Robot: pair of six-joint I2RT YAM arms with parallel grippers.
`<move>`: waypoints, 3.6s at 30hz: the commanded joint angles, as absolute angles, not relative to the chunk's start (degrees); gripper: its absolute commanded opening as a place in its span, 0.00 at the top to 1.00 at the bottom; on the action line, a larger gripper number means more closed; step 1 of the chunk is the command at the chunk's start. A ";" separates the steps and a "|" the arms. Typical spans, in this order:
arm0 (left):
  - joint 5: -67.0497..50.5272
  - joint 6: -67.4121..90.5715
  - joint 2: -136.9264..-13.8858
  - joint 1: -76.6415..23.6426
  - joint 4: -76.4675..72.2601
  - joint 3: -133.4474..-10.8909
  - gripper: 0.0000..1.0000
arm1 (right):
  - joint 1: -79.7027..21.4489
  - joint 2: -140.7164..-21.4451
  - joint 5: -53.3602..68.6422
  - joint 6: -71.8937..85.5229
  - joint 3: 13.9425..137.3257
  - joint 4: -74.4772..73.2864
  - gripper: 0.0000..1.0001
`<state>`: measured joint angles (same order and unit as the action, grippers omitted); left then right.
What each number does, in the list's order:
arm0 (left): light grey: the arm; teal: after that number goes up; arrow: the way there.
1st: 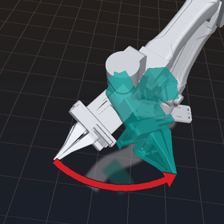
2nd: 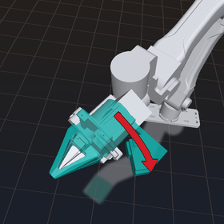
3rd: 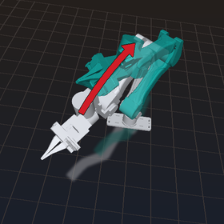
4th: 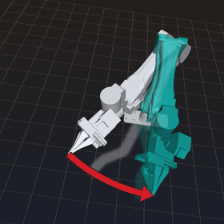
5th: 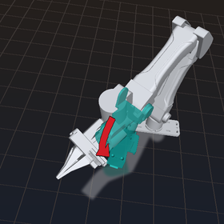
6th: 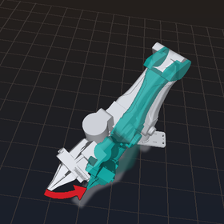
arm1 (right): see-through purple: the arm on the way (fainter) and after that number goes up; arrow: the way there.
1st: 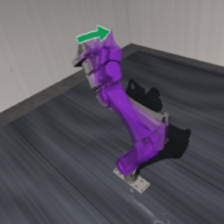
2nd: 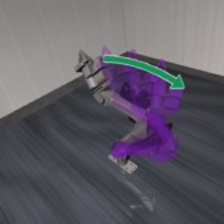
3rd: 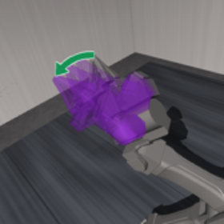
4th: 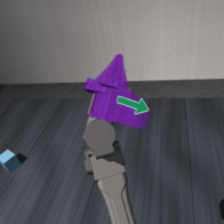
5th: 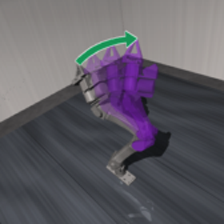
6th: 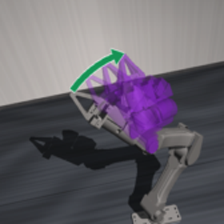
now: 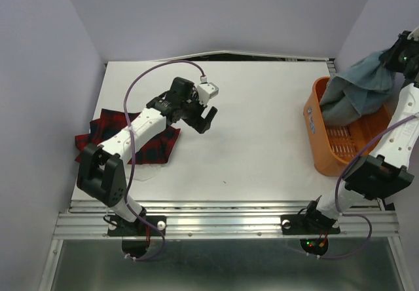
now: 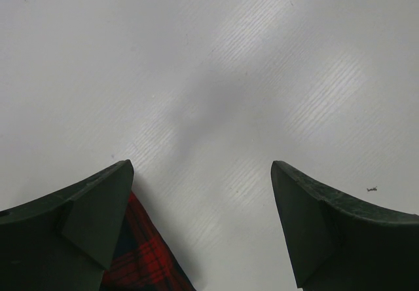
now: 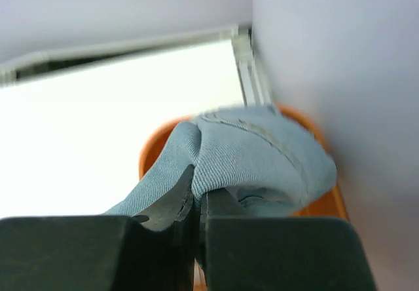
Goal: Fold and stack the skirts
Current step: Move the skirt to the center of the board, then flatten the skirt out
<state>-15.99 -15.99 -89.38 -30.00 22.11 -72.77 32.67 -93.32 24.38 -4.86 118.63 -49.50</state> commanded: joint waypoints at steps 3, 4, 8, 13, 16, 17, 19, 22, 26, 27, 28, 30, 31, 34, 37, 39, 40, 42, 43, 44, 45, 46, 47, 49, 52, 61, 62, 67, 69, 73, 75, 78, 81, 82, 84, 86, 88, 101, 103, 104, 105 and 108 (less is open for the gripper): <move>-16.78 -14.06 -87.19 -29.71 20.04 -74.35 0.01 | 33.05 -89.30 30.66 11.84 125.86 -24.81 0.99; -18.09 -13.45 -87.54 -29.18 19.95 -74.79 0.01 | 33.05 -89.38 33.02 14.56 126.29 -19.56 0.99; -21.88 -11.34 -89.03 -26.81 20.30 -77.16 0.01 | 33.05 -92.10 38.23 34.41 129.80 -4.95 0.99; -26.97 -7.92 -89.65 -22.16 18.81 -79.10 0.02 | 29.99 -99.20 38.85 52.54 137.60 12.38 0.99; -30.75 -6.24 -89.21 -18.12 17.32 -78.93 0.01 | 23.76 -101.95 38.06 53.44 141.42 13.71 0.99; -33.02 -5.72 -88.60 -17.06 16.27 -78.58 0.01 | 18.16 -101.69 37.45 50.83 140.55 13.62 0.99; -34.36 -4.49 -87.63 -14.17 15.47 -78.40 0.01 | 11.99 -100.73 36.92 46.60 137.65 13.19 0.99; -35.42 -4.22 -86.31 -11.18 14.24 -78.14 0.01 | 1.43 -99.32 35.77 37.90 131.85 8.98 0.99; -35.33 -7.20 -84.03 -9.14 15.29 -78.57 0.01 | -8.07 -97.39 36.39 20.19 120.29 -2.43 0.99; -34.98 -7.90 -83.85 -8.97 15.64 -78.57 0.01 | -10.96 -96.69 36.39 17.26 116.93 -4.11 0.99; -34.28 -8.52 -83.24 -8.79 16.25 -78.49 0.01 | -12.03 -95.64 36.21 14.79 113.33 -5.26 0.99; -33.58 -9.93 -82.62 -8.53 16.61 -77.96 0.01 | -14.05 -93.44 35.25 7.76 105.25 -6.59 0.99; -32.97 -10.28 -81.92 -8.44 16.44 -76.83 0.01 | -15.54 -91.51 34.64 5.73 97.81 -7.55 0.99; -32.70 -10.72 -81.30 -8.09 16.08 -74.80 0.02 | -16.08 -89.13 34.71 0.63 85.66 -9.66 0.99; -32.26 -12.38 -81.73 -8.09 17.57 -73.57 0.05 | -16.70 -87.29 35.42 -9.29 75.99 -17.38 0.99; -31.99 -13.09 -82.26 -8.09 18.10 -73.04 0.07 | -16.70 -86.05 35.07 -14.92 70.34 -22.23 0.99; -31.91 -13.62 -83.22 -8.09 18.63 -73.04 0.09 | -16.70 -85.35 35.07 -17.29 67.62 -23.54 0.99; -31.56 -14.33 -84.37 -8.17 19.51 -72.95 0.10 | -16.70 -83.24 34.98 -20.82 59.97 -26.27 0.96; -31.29 -14.41 -85.07 -8.17 19.77 -73.12 0.12 | -16.70 -82.71 34.46 -22.14 57.94 -26.54 0.94; -30.59 -14.33 -86.64 -8.26 20.04 -73.56 0.13 | -16.70 -82.36 33.58 -23.19 56.53 -28.02 0.91; -30.15 -14.33 -88.40 -8.35 20.21 -73.91 0.14 | -16.70 -82.18 32.70 -24.16 54.77 -28.65 0.87; -29.80 -14.41 -88.42 -8.52 20.48 -74.26 0.15 | -16.70 -82.26 31.56 -24.87 54.32 -29.09 0.81; -29.01 -14.68 -90.25 -9.13 21.00 -74.96 0.17 | -16.70 -82.87 29.46 -26.44 54.23 -30.74 0.59; -27.78 -14.85 -92.97 -10.36 21.62 -76.02 0.17 | -16.70 -83.76 25.52 -26.98 54.66 -32.86 0.32; -28.38 -13.98 -95.61 -11.16 21.45 -77.16 0.18 | -16.70 -84.38 23.21 -25.23 57.64 -33.84 0.17; -30.50 -6.86 -95.89 -10.64 15.74 -77.61 0.17 | -17.40 -89.46 30.05 -6.51 80.31 -27.34 0.16; -31.19 -5.64 -95.71 -10.29 15.12 -77.96 0.16 | -17.92 -91.04 30.23 -5.63 82.59 -26.72 0.17; -34.18 -1.32 -95.45 -7.65 14.24 -78.57 0.11 | -23.63 -101.94 29.18 -3.69 94.73 -25.93 0.20; -34.71 -1.14 -95.19 -6.59 14.59 -78.92 0.11 | -25.74 -104.31 28.04 -3.87 97.28 -26.36 0.20; -34.89 -1.49 -94.66 -5.01 15.47 -78.84 0.09 | -31.62 -109.94 25.32 -5.09 102.38 -26.89 0.20; -35.15 -1.50 -94.66 -4.39 15.56 -78.66 0.09 | -33.30 -111.70 23.82 -5.36 103.27 -27.51 0.20; -35.60 -1.49 -94.48 -3.52 15.47 -78.22 0.09 | -35.16 -114.78 22.16 -5.80 104.15 -28.21 0.19; -35.60 -1.67 -94.31 -3.43 15.47 -77.96 0.09 | -36.47 -117.85 19.17 -6.06 104.24 -27.95 0.19; -35.51 -1.76 -94.22 -3.43 15.47 -77.96 0.09 | -36.47 -118.73 18.46 -5.89 104.59 -27.95 0.19; -35.33 -1.76 -94.22 -3.34 15.47 -77.87 0.09 | -36.47 -120.84 17.32 -5.98 105.99 -28.04 0.25; -35.16 -1.76 -94.13 -3.34 15.56 -77.87 0.09 | -36.47 -121.46 16.35 -5.71 106.78 -27.43 0.40; -34.98 -2.02 -94.04 -3.34 15.56 -77.70 0.09 | -36.47 -121.64 15.82 -6.33 108.28 -27.42 0.49; -34.80 -2.28 -93.69 -3.34 15.21 -78.22 0.09 | -36.47 -111.82 18.01 -9.49 108.99 -29.79 0.99; -34.54 -2.46 -93.17 -3.34 14.94 -78.05 0.09 | -36.47 -109.79 18.19 -11.07 108.98 -30.23 0.99; -34.28 -2.72 -93.08 -3.34 14.68 -77.96 0.09 | -36.47 -107.43 18.19 -12.12 108.98 -30.41 0.99; -34.19 -2.90 -92.99 -3.34 14.68 -78.05 0.09 | -36.47 -106.18 18.02 -13.09 108.98 -30.58 0.99; -34.01 -3.43 -93.08 -3.34 15.03 -78.66 0.09 | -35.95 -100.93 18.80 -17.30 109.68 -30.76 0.99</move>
